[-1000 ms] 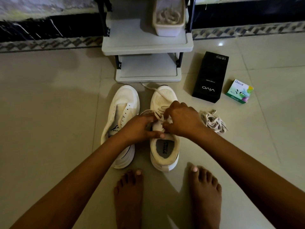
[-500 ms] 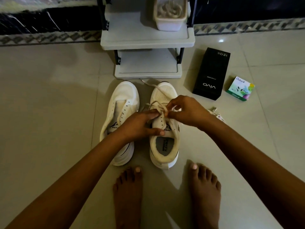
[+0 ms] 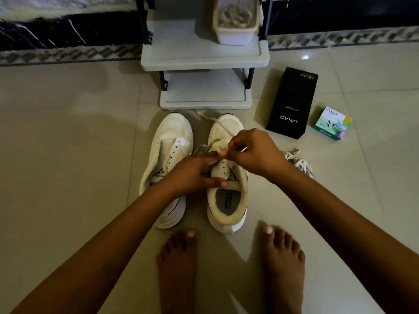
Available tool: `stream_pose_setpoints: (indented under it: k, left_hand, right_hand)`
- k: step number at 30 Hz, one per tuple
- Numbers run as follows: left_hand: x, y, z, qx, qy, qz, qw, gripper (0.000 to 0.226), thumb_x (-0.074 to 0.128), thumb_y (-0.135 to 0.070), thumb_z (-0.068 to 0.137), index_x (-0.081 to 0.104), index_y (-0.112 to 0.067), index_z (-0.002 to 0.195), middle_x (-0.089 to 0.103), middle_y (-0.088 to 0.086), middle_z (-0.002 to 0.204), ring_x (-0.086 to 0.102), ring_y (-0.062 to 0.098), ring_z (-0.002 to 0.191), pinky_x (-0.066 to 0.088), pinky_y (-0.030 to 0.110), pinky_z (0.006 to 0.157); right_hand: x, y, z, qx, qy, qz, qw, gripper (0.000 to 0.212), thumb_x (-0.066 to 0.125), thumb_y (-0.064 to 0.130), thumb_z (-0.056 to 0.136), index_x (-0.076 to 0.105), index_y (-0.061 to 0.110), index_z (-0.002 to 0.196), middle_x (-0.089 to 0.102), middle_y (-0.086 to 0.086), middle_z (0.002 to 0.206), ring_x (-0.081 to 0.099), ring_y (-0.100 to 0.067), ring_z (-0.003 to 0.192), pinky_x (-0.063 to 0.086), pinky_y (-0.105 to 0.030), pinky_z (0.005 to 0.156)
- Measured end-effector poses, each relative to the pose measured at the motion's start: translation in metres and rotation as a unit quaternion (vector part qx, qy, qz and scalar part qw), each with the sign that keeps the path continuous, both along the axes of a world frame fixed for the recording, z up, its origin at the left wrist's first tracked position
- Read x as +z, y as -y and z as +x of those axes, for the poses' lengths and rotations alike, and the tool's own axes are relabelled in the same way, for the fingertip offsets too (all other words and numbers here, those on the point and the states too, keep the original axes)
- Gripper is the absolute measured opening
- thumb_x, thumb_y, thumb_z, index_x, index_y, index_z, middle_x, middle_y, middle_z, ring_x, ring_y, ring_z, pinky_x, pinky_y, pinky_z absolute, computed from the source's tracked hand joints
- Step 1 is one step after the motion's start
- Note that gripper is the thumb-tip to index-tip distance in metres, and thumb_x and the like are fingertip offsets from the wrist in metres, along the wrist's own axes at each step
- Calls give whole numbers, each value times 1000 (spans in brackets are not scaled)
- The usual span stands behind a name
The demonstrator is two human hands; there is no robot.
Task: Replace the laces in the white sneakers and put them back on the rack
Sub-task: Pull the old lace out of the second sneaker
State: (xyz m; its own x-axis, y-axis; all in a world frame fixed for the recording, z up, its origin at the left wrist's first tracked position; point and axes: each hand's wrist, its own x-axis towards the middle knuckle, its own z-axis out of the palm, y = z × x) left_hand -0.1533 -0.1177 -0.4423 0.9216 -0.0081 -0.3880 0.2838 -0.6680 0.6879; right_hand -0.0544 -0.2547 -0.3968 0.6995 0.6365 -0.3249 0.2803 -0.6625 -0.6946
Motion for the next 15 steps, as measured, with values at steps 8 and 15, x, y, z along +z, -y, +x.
stream_pose_setpoints:
  k: [8,15]
  left_hand:
    - [3,2,0,16,-2,-7,1000,62,74,-37,77,49,-24,132,55,-1,132,51,15,120,41,28,98]
    - [-2,0,1,-4,4,20,1000,66,70,-42,79,45,-24,137,51,-1,138,48,17,123,41,29,97]
  right_hand:
    - [-13,1,-12,105,68,-161,979,53,68,33,81,50,21,129,44,-6,128,50,-23,112,46,-31,82]
    - [-15,-3,-14,100,239,-210,943,32,58,29,89,60,12,115,55,-8,115,55,-23,100,38,-28,69]
